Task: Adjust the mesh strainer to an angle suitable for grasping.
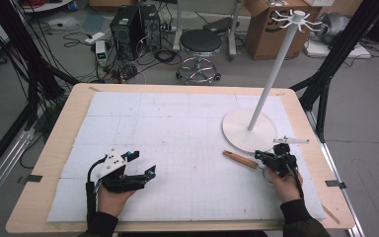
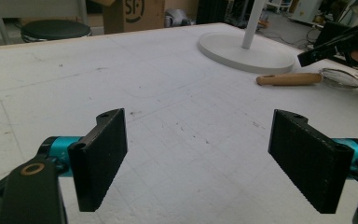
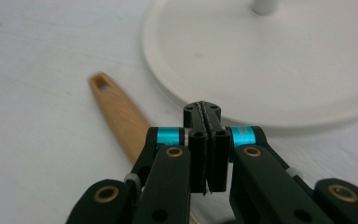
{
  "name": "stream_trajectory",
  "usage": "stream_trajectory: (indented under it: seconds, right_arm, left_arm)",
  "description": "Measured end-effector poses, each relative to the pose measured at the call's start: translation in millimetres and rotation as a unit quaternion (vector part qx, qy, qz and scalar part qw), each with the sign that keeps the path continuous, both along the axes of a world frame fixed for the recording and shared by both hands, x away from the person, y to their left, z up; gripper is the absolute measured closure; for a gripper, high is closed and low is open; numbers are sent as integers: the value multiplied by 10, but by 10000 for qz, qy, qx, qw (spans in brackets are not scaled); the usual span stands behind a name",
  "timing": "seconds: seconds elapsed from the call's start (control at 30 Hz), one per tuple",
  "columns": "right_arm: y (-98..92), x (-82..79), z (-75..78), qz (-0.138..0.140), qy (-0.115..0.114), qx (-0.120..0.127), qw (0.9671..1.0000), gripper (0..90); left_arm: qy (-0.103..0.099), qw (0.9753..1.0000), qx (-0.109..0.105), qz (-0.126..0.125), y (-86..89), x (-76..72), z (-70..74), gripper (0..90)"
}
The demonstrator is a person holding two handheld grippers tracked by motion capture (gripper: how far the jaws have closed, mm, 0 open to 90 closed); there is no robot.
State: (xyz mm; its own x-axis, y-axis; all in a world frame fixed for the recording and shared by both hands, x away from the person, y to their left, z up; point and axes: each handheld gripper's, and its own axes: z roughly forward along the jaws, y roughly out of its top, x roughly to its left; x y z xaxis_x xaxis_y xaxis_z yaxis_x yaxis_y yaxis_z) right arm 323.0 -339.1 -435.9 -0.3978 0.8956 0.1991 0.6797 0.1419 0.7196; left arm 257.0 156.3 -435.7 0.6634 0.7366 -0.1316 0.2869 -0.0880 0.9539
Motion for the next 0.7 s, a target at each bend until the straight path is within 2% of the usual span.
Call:
stream_trajectory:
  seconds: [0.13, 0.3, 0.47, 0.7]
  right_arm:
    - [-134, 4, -61, -122, 157, -277, 9994, 897]
    - [-155, 11, -97, -122, 352, -373, 9986, 897]
    - [-143, -10, -72, -92, 437, -503, 9977, 896]
    - [-186, -125, -48, -17, 578, -529, 9969, 896]
  left_arm:
    - [-2, 10000, 11, 6, -6, 2, -1, 200]
    - [-2, 10000, 22, 10, -6, 1, -1, 200]
    - [-11, 10000, -2, 27, 6, -5, -1, 200]
    - [-16, 10000, 11, 14, 7, -7, 1, 201]
